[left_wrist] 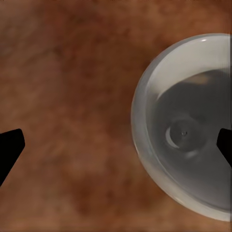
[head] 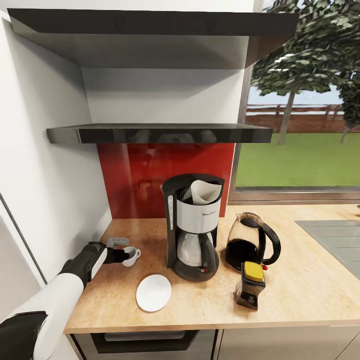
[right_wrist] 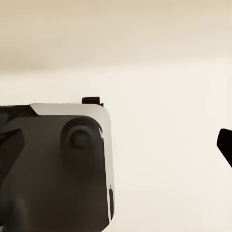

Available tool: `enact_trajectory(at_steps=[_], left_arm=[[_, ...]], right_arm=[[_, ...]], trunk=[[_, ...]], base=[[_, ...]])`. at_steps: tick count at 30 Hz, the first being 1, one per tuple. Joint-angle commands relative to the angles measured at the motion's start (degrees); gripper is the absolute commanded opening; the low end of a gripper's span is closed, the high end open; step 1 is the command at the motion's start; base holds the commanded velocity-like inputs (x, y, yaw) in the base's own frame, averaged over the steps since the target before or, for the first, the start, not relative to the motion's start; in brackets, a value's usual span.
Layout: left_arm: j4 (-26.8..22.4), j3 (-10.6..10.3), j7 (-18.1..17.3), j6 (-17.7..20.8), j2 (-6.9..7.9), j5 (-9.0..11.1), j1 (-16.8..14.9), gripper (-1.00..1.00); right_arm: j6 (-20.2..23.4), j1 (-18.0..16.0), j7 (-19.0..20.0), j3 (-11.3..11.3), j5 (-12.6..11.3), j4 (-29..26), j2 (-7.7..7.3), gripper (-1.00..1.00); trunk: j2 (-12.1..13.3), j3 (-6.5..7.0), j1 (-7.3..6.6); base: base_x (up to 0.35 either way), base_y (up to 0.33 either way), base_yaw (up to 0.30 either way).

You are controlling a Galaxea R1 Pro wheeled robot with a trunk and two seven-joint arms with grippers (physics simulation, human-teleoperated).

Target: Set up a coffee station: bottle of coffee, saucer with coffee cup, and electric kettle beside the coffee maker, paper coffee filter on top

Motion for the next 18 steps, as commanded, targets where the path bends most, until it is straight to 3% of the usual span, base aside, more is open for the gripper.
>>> enact_trajectory(at_steps=[1, 18], left_arm=[[-0.1, 0.3, -0.4, 0.3, -0.08, -0.5, 0.0, 1.00], [-0.1, 0.4, -0.4, 0.2, -1.31, -0.5, 0.0, 1.00]], right_arm=[[-0.2, 0.0, 0.1, 0.5, -0.6, 0.0, -0.01, 1.00], [-0.2, 0.0, 0.1, 0.5, -0.6, 0.0, -0.01, 1.00]], trunk=[[0.0, -0.03, 0.02], [0.0, -0.03, 0.02]], base=[[0.000, 0.000, 0.000], [0.000, 0.000, 0.000]])
